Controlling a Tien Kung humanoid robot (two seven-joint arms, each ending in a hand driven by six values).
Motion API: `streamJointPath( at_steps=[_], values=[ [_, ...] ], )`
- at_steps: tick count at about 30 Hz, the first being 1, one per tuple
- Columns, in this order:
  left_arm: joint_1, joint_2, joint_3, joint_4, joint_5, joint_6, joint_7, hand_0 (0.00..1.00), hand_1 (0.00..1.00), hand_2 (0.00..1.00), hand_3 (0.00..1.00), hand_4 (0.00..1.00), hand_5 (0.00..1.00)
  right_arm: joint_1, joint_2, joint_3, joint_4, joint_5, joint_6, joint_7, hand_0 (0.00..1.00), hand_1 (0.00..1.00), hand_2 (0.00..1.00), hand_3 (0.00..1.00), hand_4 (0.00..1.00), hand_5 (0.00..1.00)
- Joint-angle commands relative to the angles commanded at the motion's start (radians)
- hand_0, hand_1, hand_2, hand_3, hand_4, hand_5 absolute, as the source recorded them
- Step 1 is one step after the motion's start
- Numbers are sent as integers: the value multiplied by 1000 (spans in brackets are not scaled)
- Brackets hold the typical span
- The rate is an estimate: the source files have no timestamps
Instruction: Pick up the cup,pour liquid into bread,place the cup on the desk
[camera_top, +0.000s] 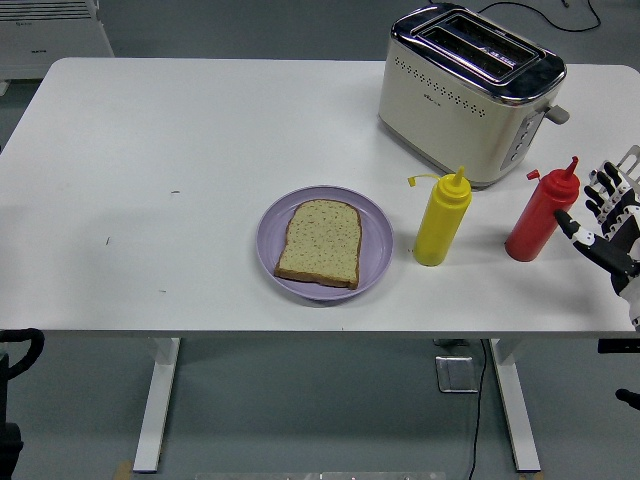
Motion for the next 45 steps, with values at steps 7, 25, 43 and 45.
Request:
streamJointPath(
  at_steps=[7, 25, 43, 45],
  values=[
    [1, -1, -2, 0, 3, -2, 1, 721, 741, 742, 675, 651, 998, 47, 15, -58, -26, 40, -35, 0, 976, 929, 970, 998, 925, 229],
    [-2, -3, -7, 1, 3, 1, -7, 721, 741, 742, 674, 650, 998, 145, 55, -177, -90, 219, -206, 41, 631, 558, 486, 652, 909, 232],
    [-2, -2, -12, 2, 4, 0, -9, 721, 741, 742, 673, 648, 998, 176, 84, -207, -123, 302, -281, 107, 334, 302, 318, 357, 860, 164],
    [-2, -1, -12, 2, 4, 0, -9, 721, 741, 742, 673, 648, 998, 179, 86, -209, -124, 305, -283, 110, 334, 302, 318, 357, 860, 164]
  ],
)
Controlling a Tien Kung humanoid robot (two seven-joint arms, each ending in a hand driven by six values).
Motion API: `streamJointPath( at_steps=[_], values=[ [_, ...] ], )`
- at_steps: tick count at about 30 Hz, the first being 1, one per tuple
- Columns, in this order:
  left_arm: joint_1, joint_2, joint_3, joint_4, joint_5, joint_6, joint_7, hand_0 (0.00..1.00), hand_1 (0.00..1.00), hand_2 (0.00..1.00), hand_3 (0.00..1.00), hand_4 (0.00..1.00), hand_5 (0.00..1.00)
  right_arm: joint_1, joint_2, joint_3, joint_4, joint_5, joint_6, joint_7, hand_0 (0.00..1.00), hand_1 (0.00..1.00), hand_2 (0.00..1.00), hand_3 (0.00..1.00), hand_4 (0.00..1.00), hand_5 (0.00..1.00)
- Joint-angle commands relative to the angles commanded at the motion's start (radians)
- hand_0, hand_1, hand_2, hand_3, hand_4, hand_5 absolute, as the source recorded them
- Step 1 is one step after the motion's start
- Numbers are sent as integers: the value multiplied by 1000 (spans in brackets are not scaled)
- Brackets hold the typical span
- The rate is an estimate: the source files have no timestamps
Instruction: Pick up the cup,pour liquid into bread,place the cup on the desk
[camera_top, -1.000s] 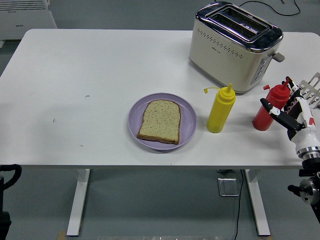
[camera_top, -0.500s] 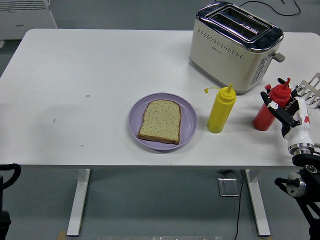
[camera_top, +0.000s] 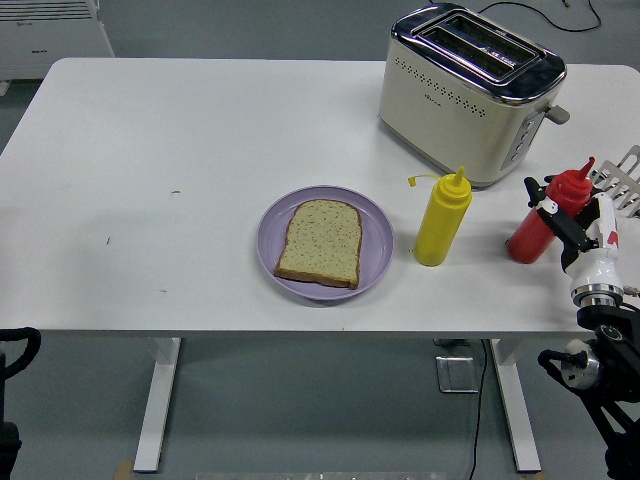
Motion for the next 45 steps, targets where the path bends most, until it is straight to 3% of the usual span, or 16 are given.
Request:
streamJointPath(
  at_steps=[15, 16, 21, 22, 32, 37, 45],
  values=[
    [3, 1, 2, 0, 0, 0, 0, 720, 740, 742, 673, 649, 998, 0, 5, -14, -5, 62, -17, 26, 245, 221, 300, 324, 821, 125],
    [3, 1, 2, 0, 0, 0, 0, 720, 740, 742, 672, 648, 998, 0, 5, -14, -5, 63, -18, 26, 117, 128, 260, 298, 830, 136],
    [3, 1, 5, 1, 0, 0, 1, 720, 740, 742, 672, 648, 998, 1, 4, -15, 0, 76, -26, 30, 117, 128, 260, 298, 830, 136],
    [4, 1, 6, 0, 0, 1, 1, 720, 740, 742, 672, 648, 998, 1, 4, -14, 1, 79, -29, 29, 21, 68, 223, 284, 831, 130],
    [5, 2, 3, -1, 0, 1, 1, 720, 740, 742, 671, 649, 998, 8, -5, 10, 32, 78, -44, 11, 2, 31, 200, 277, 823, 121],
    [5, 2, 0, -2, 1, 1, 2, 720, 740, 742, 672, 648, 998, 25, -26, 29, 75, 20, -50, -18, 2, 10, 185, 275, 824, 123],
    [2, -2, -4, -3, -1, 2, 2, 720, 740, 742, 671, 648, 998, 110, -88, 52, 144, -207, 61, -112, 2, 21, 200, 281, 825, 136]
  ],
)
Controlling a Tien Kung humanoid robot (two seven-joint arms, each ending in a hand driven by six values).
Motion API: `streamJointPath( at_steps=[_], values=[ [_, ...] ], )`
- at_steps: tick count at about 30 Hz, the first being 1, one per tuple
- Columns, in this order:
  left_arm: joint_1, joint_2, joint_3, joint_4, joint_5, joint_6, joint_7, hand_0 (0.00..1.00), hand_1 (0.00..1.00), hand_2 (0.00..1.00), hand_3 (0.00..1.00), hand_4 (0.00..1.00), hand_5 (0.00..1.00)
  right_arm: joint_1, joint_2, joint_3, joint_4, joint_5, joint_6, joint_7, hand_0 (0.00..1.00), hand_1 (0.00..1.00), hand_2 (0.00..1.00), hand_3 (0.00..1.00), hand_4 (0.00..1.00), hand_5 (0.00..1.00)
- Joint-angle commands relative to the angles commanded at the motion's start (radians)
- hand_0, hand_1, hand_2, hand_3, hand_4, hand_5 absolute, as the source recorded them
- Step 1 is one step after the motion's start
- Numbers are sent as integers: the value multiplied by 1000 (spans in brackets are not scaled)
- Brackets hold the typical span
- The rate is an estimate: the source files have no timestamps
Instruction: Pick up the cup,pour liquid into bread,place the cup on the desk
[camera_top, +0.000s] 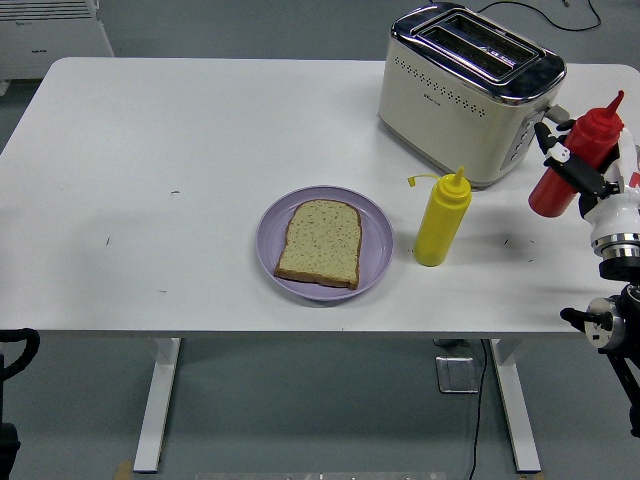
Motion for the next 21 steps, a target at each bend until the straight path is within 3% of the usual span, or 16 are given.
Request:
streamJointPath(
  at_steps=[6, 13, 21],
  values=[
    [-1, -3, -6, 1, 1, 0, 0, 720, 740, 742, 671, 648, 998, 119, -39, -44, 1, -209, 5, -71, 2, 20, 200, 282, 821, 151],
    [-2, -6, -13, 1, 2, 0, 0, 720, 740, 742, 672, 648, 998, 265, -57, -123, -6, -473, -45, -152, 2, 36, 205, 286, 817, 173],
    [-5, -12, -16, 3, -1, -1, 1, 720, 740, 742, 672, 648, 998, 393, -46, -217, 2, -761, 0, -248, 2, 36, 201, 284, 819, 185]
  ],
)
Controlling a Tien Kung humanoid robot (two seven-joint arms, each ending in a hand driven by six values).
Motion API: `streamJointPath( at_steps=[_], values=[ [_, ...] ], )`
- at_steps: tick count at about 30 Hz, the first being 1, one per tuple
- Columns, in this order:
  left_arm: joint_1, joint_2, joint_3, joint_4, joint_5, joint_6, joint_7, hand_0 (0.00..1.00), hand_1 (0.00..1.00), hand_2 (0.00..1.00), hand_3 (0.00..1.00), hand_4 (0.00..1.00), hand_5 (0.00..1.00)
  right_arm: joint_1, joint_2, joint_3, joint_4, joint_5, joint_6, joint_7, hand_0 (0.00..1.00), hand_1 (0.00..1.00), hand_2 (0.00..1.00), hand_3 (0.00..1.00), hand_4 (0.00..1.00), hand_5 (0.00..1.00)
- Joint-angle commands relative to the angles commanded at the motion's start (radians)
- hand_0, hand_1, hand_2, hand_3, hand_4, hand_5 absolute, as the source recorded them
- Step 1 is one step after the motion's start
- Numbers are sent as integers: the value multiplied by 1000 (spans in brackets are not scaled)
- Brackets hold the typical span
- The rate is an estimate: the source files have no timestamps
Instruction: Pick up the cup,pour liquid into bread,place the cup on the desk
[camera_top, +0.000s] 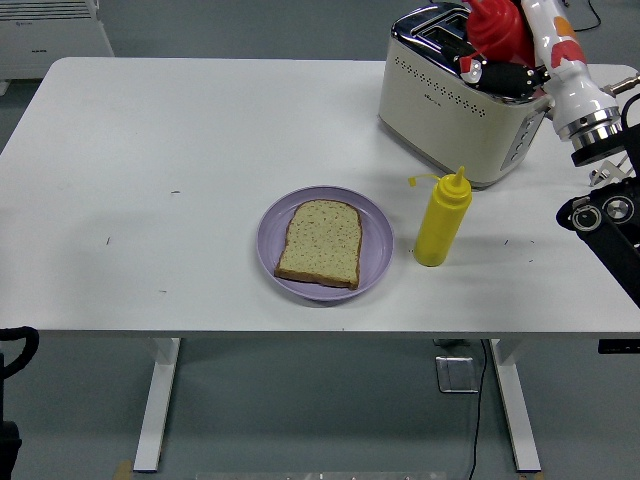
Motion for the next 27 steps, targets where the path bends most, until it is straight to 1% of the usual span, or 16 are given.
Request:
streamJointPath(
  at_steps=[3, 4, 9, 10, 12, 18, 20, 23, 27],
  values=[
    [0, -1, 1, 0, 0, 0, 0, 720, 740, 742, 672, 648, 998, 46, 6, -48, -4, -118, 12, -38, 2, 36, 201, 284, 819, 185],
    [1, -1, 0, 0, 0, 0, 0, 720, 740, 742, 672, 648, 998, 63, 8, -66, -8, -162, 17, -50, 2, 35, 198, 282, 822, 202],
    [2, -2, -2, 1, 0, 0, 0, 720, 740, 742, 672, 648, 998, 110, 17, -116, -23, -321, 26, -75, 2, 35, 198, 282, 822, 202],
    [3, -2, -2, 1, 0, 0, 0, 720, 741, 742, 672, 649, 998, 122, 20, -128, -32, -349, 28, -79, 2, 36, 196, 281, 813, 217],
    [4, -2, -3, 1, 0, 0, 0, 720, 741, 742, 672, 649, 998, 139, 23, -149, -51, -393, 26, -83, 2, 36, 196, 281, 813, 217],
    [6, -2, -4, 2, 0, 0, -1, 721, 740, 741, 671, 650, 998, 183, 14, -243, -127, -538, 6, -92, 2, 41, 199, 284, 808, 221],
    [6, -2, -4, 2, -1, 0, -1, 721, 740, 741, 671, 650, 998, 195, 11, -280, -160, -538, 1, -89, 2, 41, 199, 284, 808, 221],
    [5, -2, -4, 1, -1, 0, -1, 720, 741, 742, 672, 650, 998, 199, 9, -300, -186, -538, -5, -87, 2, 41, 199, 285, 806, 226],
    [5, -2, -5, 1, -1, 0, -1, 720, 741, 742, 672, 650, 998, 196, 1, -283, -198, -538, -14, -86, 2, 41, 199, 285, 806, 226]
  ],
)
